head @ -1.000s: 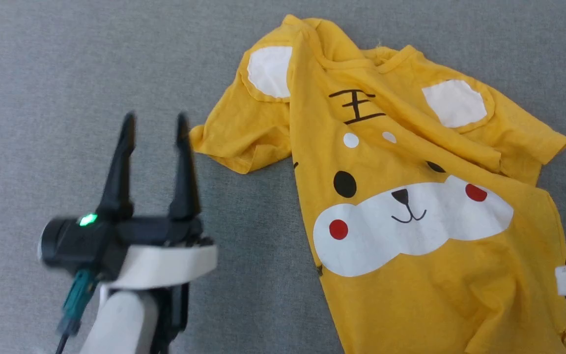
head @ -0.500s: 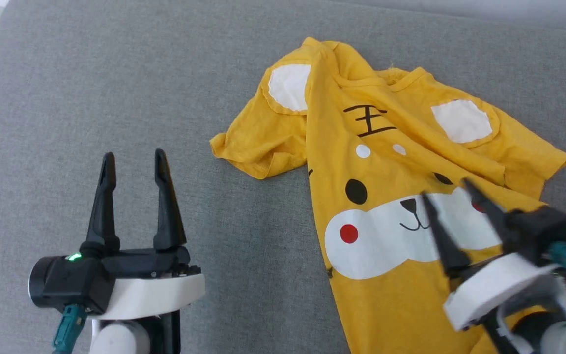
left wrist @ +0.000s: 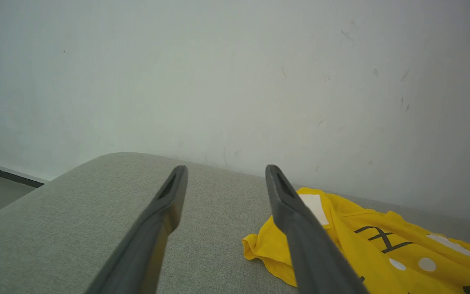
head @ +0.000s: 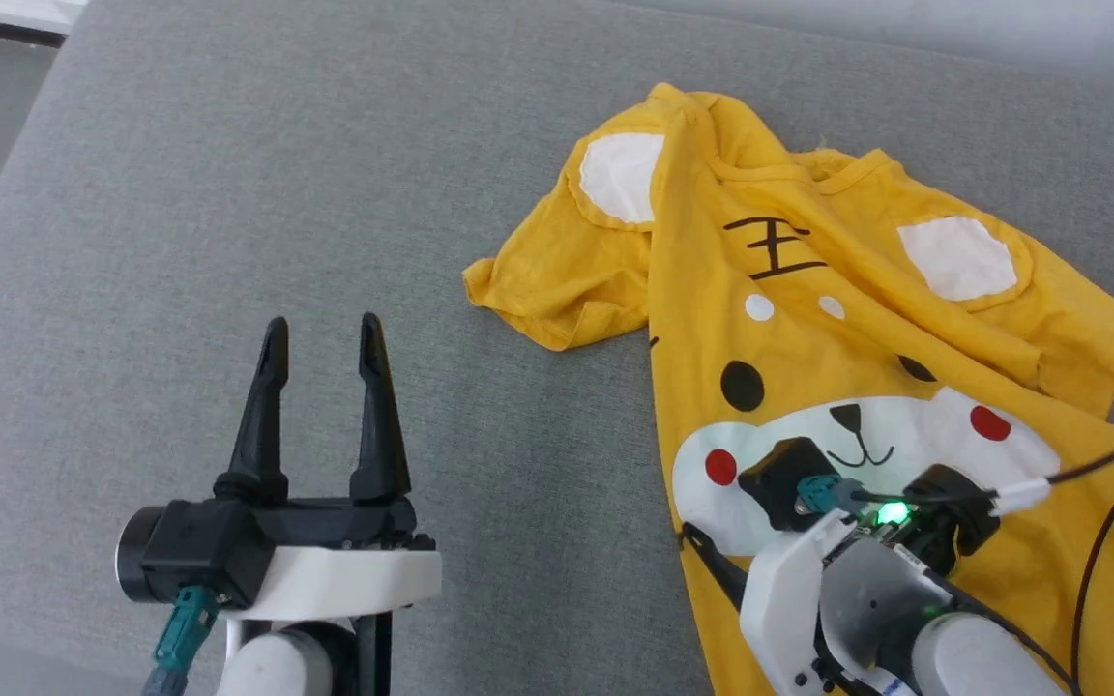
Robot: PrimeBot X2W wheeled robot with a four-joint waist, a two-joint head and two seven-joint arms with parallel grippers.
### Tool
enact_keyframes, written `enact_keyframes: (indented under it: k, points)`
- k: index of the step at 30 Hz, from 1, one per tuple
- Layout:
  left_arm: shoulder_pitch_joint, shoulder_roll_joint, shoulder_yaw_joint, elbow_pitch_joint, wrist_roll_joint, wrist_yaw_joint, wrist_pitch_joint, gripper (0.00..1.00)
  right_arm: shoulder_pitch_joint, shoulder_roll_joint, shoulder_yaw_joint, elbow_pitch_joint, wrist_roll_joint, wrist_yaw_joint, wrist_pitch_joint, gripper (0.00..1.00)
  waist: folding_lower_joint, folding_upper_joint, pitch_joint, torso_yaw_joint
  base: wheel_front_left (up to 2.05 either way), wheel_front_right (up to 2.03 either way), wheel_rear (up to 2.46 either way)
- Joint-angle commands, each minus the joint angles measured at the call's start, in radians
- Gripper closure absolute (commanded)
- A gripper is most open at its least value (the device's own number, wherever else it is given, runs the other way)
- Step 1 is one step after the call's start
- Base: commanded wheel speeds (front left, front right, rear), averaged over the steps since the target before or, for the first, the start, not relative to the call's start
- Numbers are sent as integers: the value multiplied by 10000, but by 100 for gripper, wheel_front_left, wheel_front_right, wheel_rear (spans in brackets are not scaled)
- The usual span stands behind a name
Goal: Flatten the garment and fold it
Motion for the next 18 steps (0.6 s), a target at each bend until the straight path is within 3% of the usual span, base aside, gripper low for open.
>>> enact_keyframes:
  k: [1,4,5,7,11,18]
  points:
    - [38,-69,25,59,-12,-61,-49,0,-194,16,12,252,-65,-9,140,0,0,0,-64,174,0,0,0]
    - [24,-125,46,160,-14,-145,-49,0,-414,43,175,906,-297,-9,452,0,0,0,-70,290,0,0,0]
    - [12,-141,50,194,-16,-170,-49,0,-480,93,184,1067,-335,-9,485,53,0,0,-78,325,0,0,0]
    - [1,-170,75,255,-22,-205,-49,0,-628,223,193,1251,-370,-9,374,100,0,0,-100,369,0,0,0]
    - [17,-217,189,299,-44,-213,-49,0,-809,650,411,1166,180,-9,205,100,0,0,-155,351,0,0,0]
    - [-15,-266,290,299,-114,-302,-49,0,-729,974,1793,-37,2865,-9,1107,100,0,0,-66,162,0,0,0]
